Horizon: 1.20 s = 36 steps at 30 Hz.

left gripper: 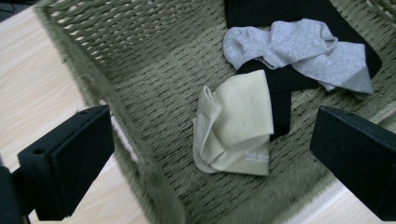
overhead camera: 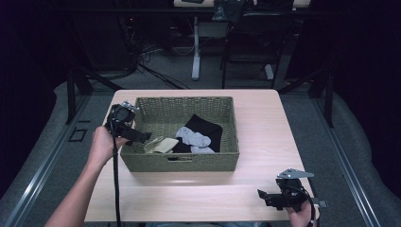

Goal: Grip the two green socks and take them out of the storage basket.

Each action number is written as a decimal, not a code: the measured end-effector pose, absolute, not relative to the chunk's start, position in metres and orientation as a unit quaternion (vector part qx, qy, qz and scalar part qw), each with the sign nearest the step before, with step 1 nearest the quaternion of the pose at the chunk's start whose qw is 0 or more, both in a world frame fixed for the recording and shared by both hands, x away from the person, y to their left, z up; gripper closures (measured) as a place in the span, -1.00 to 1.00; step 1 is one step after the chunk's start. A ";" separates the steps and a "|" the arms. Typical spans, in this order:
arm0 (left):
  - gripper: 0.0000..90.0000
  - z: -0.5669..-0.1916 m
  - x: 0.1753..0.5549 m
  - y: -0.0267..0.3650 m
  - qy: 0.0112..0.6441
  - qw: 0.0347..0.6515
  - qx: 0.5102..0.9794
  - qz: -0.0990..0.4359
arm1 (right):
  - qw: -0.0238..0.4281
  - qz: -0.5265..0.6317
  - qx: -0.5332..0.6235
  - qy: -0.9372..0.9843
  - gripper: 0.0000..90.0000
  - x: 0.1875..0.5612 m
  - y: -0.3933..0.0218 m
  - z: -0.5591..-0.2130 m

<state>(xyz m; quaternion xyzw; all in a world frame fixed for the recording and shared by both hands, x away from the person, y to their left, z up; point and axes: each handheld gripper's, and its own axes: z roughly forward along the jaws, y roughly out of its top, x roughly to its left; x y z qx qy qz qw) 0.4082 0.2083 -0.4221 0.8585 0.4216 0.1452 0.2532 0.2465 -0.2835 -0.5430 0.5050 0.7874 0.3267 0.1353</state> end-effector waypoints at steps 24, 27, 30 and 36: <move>-1.00 -0.474 0.455 0.158 0.394 0.177 0.899 0.074 | 0.133 0.329 0.502 0.788 -0.68 0.246 -0.283 -0.543; -1.00 -0.483 0.459 0.153 0.399 0.157 0.901 0.064 | 0.134 0.328 0.504 0.788 -0.68 0.246 -0.283 -0.543; -0.99 -0.489 0.462 0.150 0.403 0.145 0.902 0.061 | 0.135 0.329 0.504 0.787 -0.68 0.246 -0.283 -0.543; -0.97 -0.499 0.467 0.141 0.399 0.122 0.908 0.044 | 0.134 0.330 0.504 0.787 -0.68 0.246 -0.284 -0.543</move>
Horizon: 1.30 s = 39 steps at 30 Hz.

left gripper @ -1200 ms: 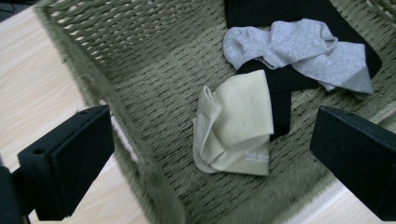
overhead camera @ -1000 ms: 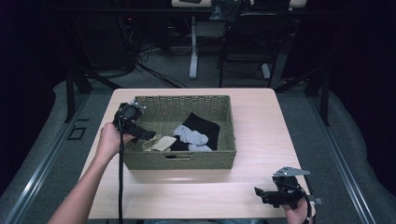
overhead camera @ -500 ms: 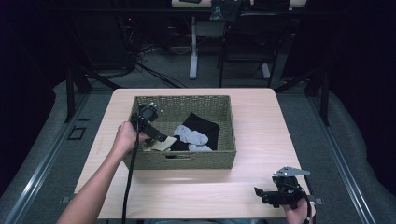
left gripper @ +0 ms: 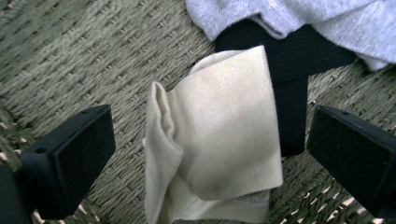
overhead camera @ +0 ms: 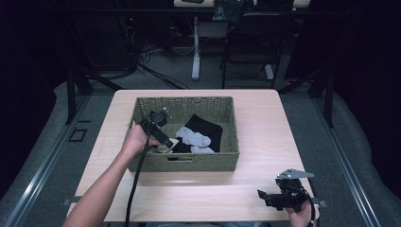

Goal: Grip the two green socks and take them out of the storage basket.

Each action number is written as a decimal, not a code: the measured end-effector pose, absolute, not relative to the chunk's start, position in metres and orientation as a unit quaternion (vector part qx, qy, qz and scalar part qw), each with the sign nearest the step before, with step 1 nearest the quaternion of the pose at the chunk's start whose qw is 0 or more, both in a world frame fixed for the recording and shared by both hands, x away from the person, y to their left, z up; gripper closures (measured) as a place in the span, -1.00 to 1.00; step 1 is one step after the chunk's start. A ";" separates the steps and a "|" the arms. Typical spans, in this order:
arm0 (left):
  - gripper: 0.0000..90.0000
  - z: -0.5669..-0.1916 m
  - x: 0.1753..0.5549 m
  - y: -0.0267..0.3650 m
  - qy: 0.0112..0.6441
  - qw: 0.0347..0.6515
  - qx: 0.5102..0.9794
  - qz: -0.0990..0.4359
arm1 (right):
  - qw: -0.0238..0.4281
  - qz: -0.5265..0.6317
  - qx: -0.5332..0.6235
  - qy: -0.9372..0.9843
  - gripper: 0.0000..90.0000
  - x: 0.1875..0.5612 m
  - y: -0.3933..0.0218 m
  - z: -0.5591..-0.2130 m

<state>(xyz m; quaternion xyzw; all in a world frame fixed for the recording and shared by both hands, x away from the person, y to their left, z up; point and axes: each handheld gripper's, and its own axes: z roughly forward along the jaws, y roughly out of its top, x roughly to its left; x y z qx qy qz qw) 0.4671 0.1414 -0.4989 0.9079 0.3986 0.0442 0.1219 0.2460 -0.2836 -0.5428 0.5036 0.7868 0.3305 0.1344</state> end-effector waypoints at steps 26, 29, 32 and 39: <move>0.93 -0.500 0.474 0.143 0.403 0.086 0.909 0.067 | 0.132 0.336 0.504 0.785 -0.68 0.246 -0.284 -0.543; 0.94 -0.490 0.471 0.145 0.400 0.099 0.908 0.078 | 0.132 0.336 0.503 0.785 -0.68 0.246 -0.284 -0.543; 0.95 -0.483 0.470 0.146 0.399 0.105 0.907 0.086 | 0.132 0.335 0.504 0.785 -0.68 0.246 -0.284 -0.543; 0.95 -0.450 0.461 0.148 0.386 0.139 0.905 0.110 | 0.132 0.333 0.504 0.786 -0.68 0.246 -0.284 -0.543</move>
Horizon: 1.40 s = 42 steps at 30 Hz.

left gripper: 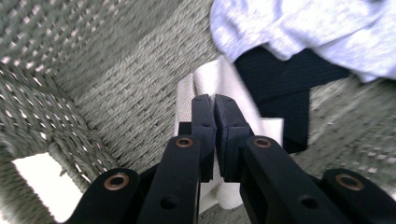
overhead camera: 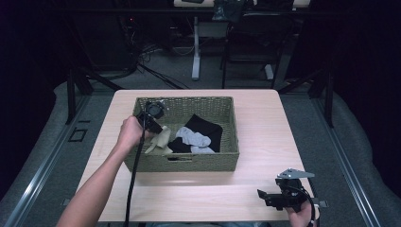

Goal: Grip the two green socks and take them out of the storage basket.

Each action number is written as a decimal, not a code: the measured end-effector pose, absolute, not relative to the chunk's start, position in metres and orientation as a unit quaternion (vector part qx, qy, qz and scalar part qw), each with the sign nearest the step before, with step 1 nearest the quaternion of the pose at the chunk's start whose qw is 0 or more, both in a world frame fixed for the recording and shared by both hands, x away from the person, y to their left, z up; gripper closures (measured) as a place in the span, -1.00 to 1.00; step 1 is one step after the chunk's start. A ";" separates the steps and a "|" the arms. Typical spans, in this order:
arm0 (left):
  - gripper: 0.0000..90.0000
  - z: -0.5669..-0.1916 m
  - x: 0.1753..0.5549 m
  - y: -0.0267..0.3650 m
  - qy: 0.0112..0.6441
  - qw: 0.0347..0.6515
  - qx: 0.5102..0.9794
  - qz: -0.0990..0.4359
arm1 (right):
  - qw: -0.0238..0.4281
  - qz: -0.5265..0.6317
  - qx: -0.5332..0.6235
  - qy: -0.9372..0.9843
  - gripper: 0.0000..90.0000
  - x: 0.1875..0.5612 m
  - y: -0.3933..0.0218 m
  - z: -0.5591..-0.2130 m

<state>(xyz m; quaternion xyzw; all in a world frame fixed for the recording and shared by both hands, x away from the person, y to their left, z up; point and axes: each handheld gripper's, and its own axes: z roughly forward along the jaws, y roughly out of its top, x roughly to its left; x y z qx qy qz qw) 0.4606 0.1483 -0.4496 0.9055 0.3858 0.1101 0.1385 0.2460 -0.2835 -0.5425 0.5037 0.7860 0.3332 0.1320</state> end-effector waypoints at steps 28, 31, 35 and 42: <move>0.95 -0.369 0.450 0.164 0.377 0.195 0.891 0.160 | 0.131 0.331 0.499 0.790 -0.68 0.246 -0.282 -0.543; 0.95 -0.367 0.449 0.166 0.377 0.200 0.890 0.161 | 0.131 0.330 0.499 0.791 -0.68 0.246 -0.282 -0.543; 0.95 -0.357 0.447 0.174 0.381 0.208 0.885 0.169 | 0.131 0.329 0.499 0.791 -0.68 0.246 -0.282 -0.543; 0.95 -0.341 0.442 0.194 0.397 0.222 0.871 0.187 | 0.130 0.325 0.497 0.794 -0.68 0.247 -0.281 -0.544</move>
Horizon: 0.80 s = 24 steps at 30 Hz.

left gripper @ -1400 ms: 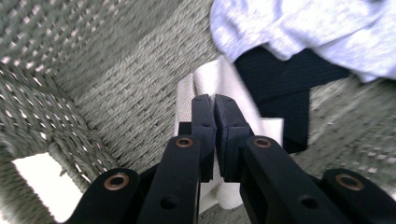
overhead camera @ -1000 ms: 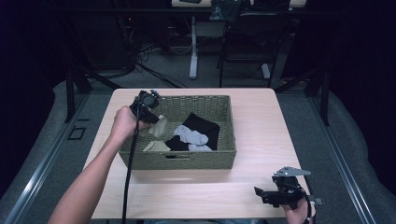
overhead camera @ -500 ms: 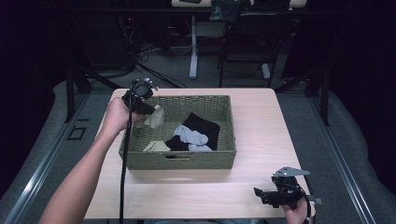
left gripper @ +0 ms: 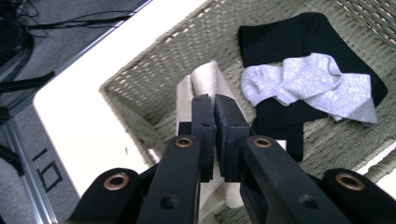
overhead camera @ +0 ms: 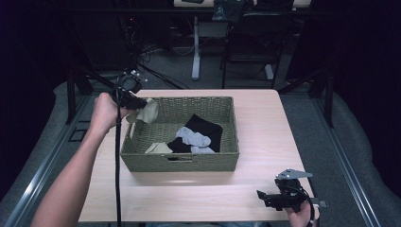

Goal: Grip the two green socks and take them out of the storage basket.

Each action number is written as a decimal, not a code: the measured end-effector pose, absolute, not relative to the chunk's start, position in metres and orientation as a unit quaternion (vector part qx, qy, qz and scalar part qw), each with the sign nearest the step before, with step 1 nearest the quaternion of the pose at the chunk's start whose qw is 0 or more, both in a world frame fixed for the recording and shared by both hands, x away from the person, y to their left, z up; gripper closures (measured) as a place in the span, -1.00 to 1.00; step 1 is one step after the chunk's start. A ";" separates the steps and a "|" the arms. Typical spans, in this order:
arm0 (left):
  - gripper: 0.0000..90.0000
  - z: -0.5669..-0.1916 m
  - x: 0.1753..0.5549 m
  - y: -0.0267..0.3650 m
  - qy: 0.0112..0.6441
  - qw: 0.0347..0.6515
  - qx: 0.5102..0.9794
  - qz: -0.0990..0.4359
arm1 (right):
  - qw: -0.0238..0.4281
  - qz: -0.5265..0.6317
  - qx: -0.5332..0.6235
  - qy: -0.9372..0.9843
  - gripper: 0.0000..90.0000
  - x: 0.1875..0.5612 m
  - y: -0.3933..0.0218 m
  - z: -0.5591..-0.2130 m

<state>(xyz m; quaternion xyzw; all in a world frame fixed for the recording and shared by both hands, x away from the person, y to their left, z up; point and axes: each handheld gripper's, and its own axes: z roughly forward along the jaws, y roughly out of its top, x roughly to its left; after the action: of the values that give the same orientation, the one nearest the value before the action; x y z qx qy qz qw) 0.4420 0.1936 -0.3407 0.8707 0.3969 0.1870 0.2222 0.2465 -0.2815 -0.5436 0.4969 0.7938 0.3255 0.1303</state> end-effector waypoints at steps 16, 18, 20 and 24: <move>0.95 -0.325 0.424 0.260 0.448 0.245 0.832 0.215 | 0.133 0.320 0.501 0.793 -0.68 0.246 -0.281 -0.544; 0.95 -0.325 0.422 0.268 0.456 0.246 0.827 0.219 | 0.134 0.319 0.501 0.793 -0.68 0.247 -0.281 -0.544; 0.95 -0.326 0.420 0.275 0.464 0.246 0.822 0.220 | 0.133 0.319 0.501 0.793 -0.68 0.247 -0.281 -0.544; 0.95 -0.332 0.417 0.290 0.480 0.245 0.813 0.222 | 0.135 0.318 0.501 0.794 -0.68 0.247 -0.281 -0.544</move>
<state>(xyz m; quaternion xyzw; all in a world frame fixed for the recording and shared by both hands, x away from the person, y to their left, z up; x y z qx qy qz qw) 0.4168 0.2900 -0.3321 0.8128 0.4796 0.2224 0.2447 0.2466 -0.2810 -0.5443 0.5008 0.7937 0.3181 0.1346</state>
